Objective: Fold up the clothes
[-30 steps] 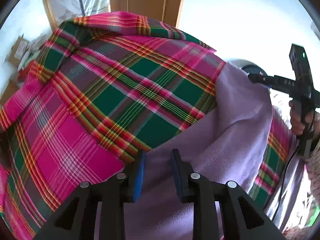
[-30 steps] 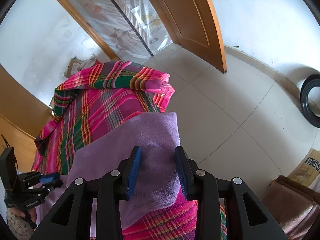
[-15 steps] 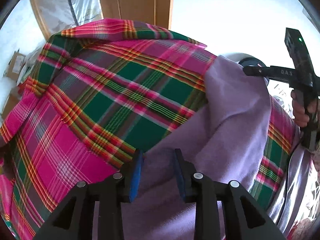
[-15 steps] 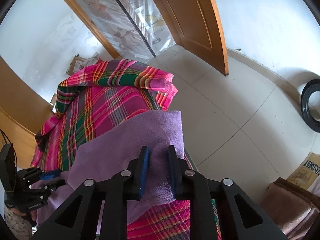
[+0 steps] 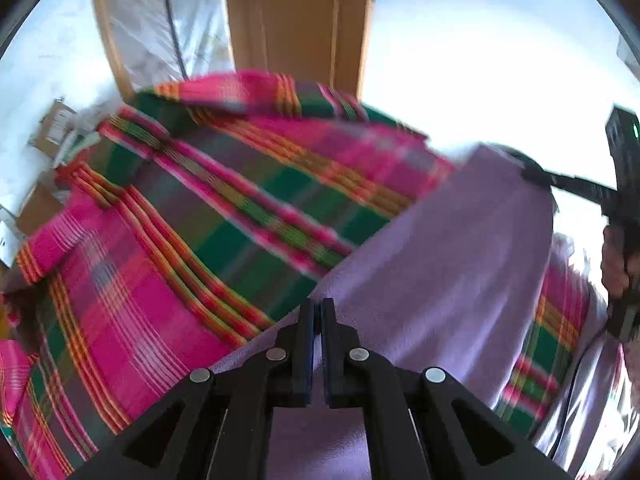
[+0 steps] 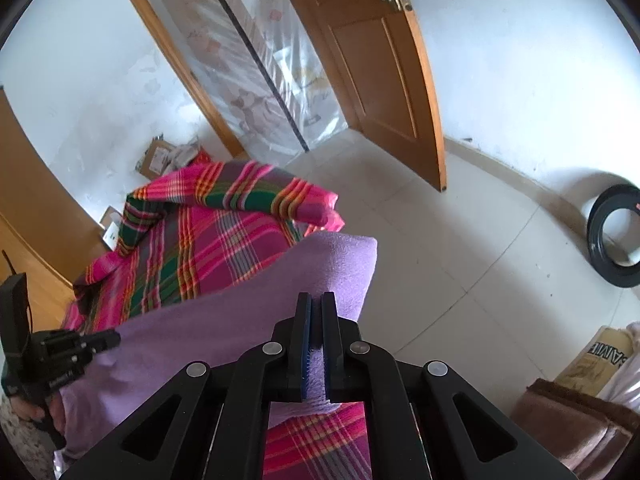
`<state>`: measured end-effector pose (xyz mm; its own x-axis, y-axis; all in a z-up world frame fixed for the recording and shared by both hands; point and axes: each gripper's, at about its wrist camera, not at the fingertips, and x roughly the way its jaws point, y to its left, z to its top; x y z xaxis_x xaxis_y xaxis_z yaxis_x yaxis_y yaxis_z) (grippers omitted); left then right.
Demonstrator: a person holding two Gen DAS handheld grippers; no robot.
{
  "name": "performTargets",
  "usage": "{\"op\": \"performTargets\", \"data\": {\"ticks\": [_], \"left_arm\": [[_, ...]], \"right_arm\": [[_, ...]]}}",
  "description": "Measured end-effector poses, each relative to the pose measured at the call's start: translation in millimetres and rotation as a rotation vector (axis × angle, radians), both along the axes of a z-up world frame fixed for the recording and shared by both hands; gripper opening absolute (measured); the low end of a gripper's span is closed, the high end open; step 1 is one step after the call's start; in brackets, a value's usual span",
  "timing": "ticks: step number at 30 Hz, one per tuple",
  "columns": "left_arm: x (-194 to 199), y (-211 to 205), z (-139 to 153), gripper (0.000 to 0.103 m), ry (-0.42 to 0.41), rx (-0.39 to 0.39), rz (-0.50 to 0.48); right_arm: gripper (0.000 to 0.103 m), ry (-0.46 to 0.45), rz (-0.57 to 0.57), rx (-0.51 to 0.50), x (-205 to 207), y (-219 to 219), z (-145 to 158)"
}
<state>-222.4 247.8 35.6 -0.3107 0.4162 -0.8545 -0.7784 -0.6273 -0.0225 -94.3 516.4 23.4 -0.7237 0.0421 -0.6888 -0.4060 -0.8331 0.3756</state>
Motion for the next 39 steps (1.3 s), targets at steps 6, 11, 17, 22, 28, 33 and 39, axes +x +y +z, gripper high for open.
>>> {"op": "performTargets", "data": {"ticks": [6,11,17,22,28,33,39], "left_arm": [[-12,7,-4,0.003,-0.017,0.019,0.048],[-24,5,-20,0.003,-0.102,0.035,0.101],[-28,-5,-19,0.005,-0.156,0.068,0.142],[-23,-23,0,0.005,-0.155,0.144,0.156],[-2,-43,7,0.005,-0.198,0.142,0.118],[14,-46,-6,0.005,-0.249,0.123,0.1],[34,-37,-18,0.007,-0.251,0.083,0.058]], "right_arm": [[0.005,-0.011,-0.02,0.018,-2,4,-2],[0.005,-0.085,-0.05,0.058,-8,5,-14],[0.01,-0.13,-0.168,0.07,4,26,-14],[0.031,-0.077,-0.096,-0.121,17,33,-24],[0.038,-0.033,-0.139,-0.45,40,48,-57],[0.038,0.024,-0.133,-0.65,55,47,-74],[0.038,0.033,-0.089,-0.651,38,38,-62]]}}
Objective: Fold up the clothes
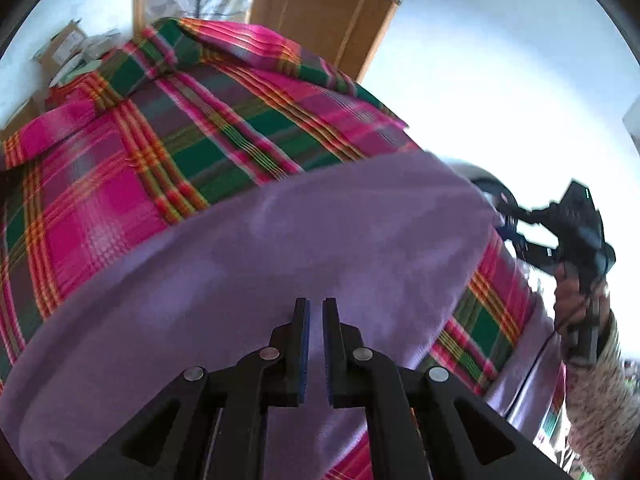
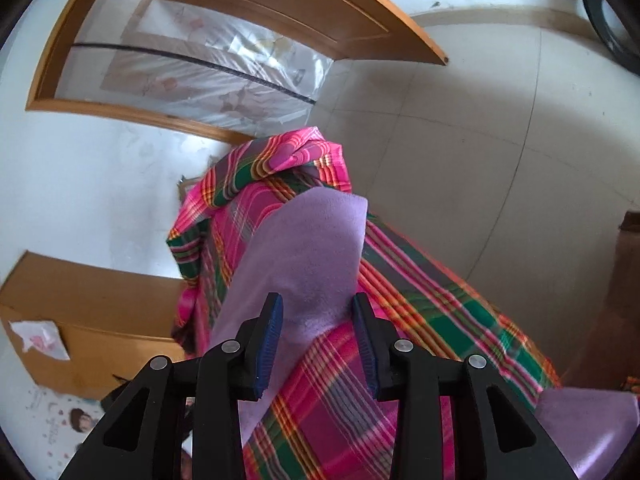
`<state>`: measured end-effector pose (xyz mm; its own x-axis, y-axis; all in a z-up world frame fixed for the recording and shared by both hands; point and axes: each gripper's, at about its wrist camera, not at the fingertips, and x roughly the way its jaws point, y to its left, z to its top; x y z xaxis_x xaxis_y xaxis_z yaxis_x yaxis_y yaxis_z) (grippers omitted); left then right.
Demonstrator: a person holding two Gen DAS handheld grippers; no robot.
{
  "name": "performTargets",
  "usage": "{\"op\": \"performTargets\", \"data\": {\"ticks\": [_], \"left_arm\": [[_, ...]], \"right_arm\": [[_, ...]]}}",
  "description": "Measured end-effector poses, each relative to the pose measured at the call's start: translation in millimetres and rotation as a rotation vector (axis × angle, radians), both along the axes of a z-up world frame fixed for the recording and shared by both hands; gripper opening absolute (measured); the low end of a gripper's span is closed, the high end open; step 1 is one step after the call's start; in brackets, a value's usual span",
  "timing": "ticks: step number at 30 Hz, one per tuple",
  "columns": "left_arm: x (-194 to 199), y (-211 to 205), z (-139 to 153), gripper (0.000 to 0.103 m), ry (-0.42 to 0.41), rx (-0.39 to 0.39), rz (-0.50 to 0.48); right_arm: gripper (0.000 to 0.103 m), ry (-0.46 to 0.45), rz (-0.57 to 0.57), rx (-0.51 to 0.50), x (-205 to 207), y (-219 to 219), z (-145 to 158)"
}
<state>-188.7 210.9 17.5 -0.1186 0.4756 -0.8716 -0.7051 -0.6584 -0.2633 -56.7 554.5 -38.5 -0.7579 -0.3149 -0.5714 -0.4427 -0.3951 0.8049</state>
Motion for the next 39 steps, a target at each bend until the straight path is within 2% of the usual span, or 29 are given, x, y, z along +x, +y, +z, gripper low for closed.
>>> {"op": "performTargets", "data": {"ticks": [3,4,7,11,15,17,21,25,27,30,32,34,39], "left_arm": [[9,3,-1,0.01,-0.01,0.006,-0.029],[11,5,-2,0.011,-0.009,0.001,-0.032],[13,6,-7,0.011,-0.02,-0.014,-0.028],[13,3,-12,0.011,-0.035,-0.01,-0.02],[16,3,-12,0.012,-0.036,-0.012,-0.021],[17,3,-12,0.012,-0.04,-0.008,-0.027],[14,2,-14,0.012,-0.063,0.005,-0.025],[15,-1,-15,0.012,-0.08,0.016,-0.026],[17,-3,-15,0.013,-0.078,0.018,-0.024],[21,-5,-13,0.016,-0.078,0.018,-0.025],[25,-8,-11,0.016,-0.076,0.01,-0.03],[25,-13,-8,0.016,-0.077,0.008,-0.019],[26,-36,5,0.016,-0.078,0.028,0.038]], "right_arm": [[0.013,0.009,0.003,0.053,-8,-1,10],[0.01,0.017,0.007,0.088,-11,-2,17],[0.009,0.056,0.041,0.21,-22,-11,41],[0.009,0.074,0.086,0.463,-37,-32,74],[0.009,0.033,0.082,0.631,-48,-46,89],[0.009,-0.047,0.06,0.669,-46,-47,85],[0.005,-0.13,-0.035,0.673,-27,-32,75],[0.007,-0.126,-0.06,0.615,-9,-16,67],[0.011,-0.113,-0.038,0.54,-9,-11,59],[0.021,-0.12,-0.034,0.331,-10,4,33],[0.029,-0.142,-0.05,0.244,-8,11,17],[0.03,-0.14,-0.038,0.209,-7,9,8],[0.031,-0.152,-0.019,0.2,-5,5,5]]}}
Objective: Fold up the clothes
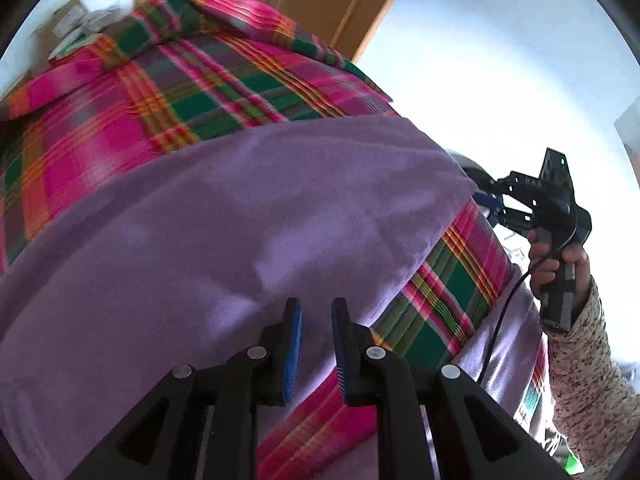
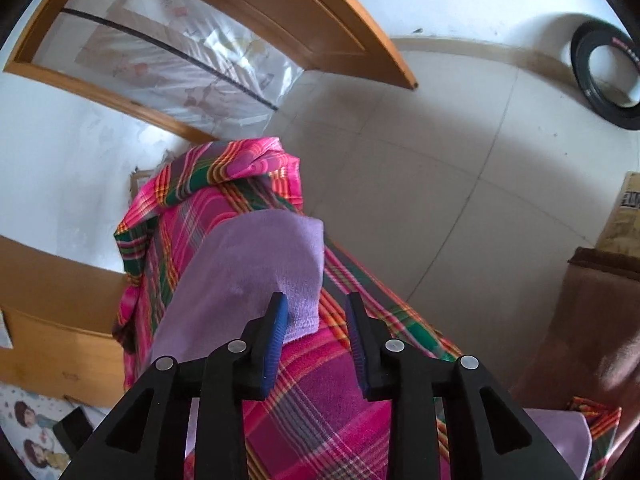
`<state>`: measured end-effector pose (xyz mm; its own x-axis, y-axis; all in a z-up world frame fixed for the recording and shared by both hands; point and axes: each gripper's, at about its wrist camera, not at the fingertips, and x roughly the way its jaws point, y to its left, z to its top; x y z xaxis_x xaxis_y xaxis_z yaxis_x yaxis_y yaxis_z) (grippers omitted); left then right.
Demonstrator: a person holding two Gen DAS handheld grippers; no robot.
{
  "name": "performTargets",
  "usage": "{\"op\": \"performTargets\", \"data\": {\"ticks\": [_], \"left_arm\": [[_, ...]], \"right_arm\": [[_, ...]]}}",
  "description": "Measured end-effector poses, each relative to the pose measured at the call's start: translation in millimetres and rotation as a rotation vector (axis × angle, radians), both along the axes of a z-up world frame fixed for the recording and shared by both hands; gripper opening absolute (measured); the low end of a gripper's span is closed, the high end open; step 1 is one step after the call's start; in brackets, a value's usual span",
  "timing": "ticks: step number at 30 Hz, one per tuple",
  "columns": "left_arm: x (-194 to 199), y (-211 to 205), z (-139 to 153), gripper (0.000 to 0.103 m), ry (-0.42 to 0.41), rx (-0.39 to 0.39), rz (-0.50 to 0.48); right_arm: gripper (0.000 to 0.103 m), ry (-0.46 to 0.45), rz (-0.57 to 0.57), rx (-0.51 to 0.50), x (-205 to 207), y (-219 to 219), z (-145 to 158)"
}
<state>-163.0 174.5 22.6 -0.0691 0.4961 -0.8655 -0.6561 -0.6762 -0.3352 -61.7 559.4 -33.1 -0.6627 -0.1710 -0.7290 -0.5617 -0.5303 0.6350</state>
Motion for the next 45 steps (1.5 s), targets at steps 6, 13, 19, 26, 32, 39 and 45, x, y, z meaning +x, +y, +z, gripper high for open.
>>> {"op": "performTargets", "data": {"ticks": [6,13,19,26,32,39,45], "left_arm": [[15,-59,45,0.016,0.063,0.056,0.101],[31,-154,83,0.02,0.104,0.088,0.294],[51,-228,71,0.02,0.084,0.085,0.435],[64,-303,28,0.02,-0.005,0.077,0.593],[48,-341,19,0.02,0.001,0.09,0.682],[-10,-368,-3,0.02,-0.033,0.101,0.774],[-52,-384,-18,0.02,-0.06,0.101,0.822]], "right_arm": [[0.033,0.063,0.014,0.112,20,-19,47],[0.033,0.232,0.181,0.302,50,-76,143],[0.033,0.238,0.427,0.323,40,-157,156],[0.033,0.154,0.737,0.325,20,-278,87],[0.033,0.15,0.838,0.414,-7,-332,71],[0.033,0.079,0.867,0.5,-77,-360,64],[0.033,0.033,0.926,0.558,-137,-393,47]]}}
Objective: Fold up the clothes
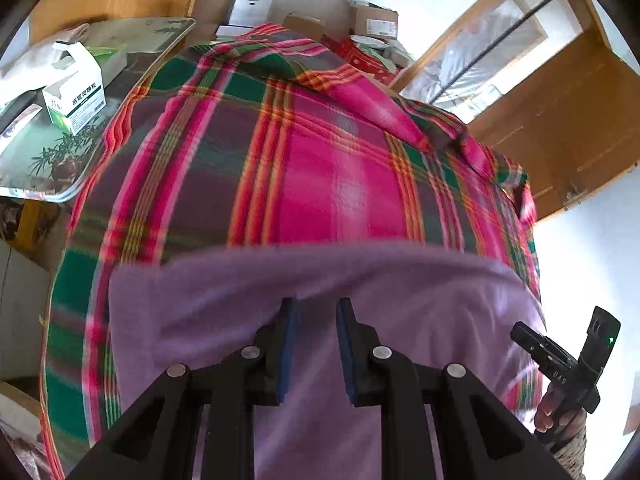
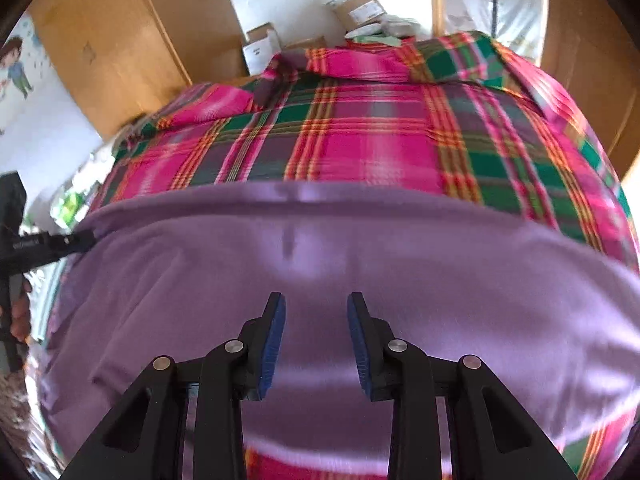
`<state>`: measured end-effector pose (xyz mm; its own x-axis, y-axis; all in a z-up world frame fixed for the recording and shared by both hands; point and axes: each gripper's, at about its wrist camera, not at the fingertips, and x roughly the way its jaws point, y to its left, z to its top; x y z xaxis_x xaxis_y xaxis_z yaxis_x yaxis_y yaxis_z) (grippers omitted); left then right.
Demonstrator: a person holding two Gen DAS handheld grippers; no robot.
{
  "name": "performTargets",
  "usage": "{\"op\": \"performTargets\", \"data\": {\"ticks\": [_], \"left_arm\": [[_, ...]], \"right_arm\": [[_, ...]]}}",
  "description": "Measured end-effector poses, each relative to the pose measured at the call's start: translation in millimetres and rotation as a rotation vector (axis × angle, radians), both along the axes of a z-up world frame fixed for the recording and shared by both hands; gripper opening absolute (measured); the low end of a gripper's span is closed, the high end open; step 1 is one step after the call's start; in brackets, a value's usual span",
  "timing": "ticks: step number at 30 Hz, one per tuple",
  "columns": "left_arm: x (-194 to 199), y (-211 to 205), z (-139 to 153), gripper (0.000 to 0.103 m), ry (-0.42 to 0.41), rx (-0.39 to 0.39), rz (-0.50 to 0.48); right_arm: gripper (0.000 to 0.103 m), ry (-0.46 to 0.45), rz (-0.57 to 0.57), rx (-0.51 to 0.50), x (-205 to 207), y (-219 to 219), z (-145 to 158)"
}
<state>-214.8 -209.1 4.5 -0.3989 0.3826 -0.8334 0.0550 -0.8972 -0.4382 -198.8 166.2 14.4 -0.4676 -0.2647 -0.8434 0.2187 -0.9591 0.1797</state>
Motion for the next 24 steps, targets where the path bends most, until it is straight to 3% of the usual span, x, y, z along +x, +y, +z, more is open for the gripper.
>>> {"op": "performTargets", "data": {"ticks": [13,17,21,24], "left_arm": [[-48,-9,-9,0.02,0.056,0.066,0.017],[-54,-6,-11,0.02,0.092,0.063,0.01],[-57,-11,-8,0.02,0.066,0.07,0.026],[-49,-22,1,0.02,0.071,0.062,0.041]], "right_arm": [[0.033,0.027,0.004,0.073,-72,-33,-10],[0.034,0.041,-0.015,0.077,-78,-34,-11],[0.034,0.046,0.003,0.122,-80,-40,-11],[0.034,0.037,0.01,0.07,-73,-36,-2]]}}
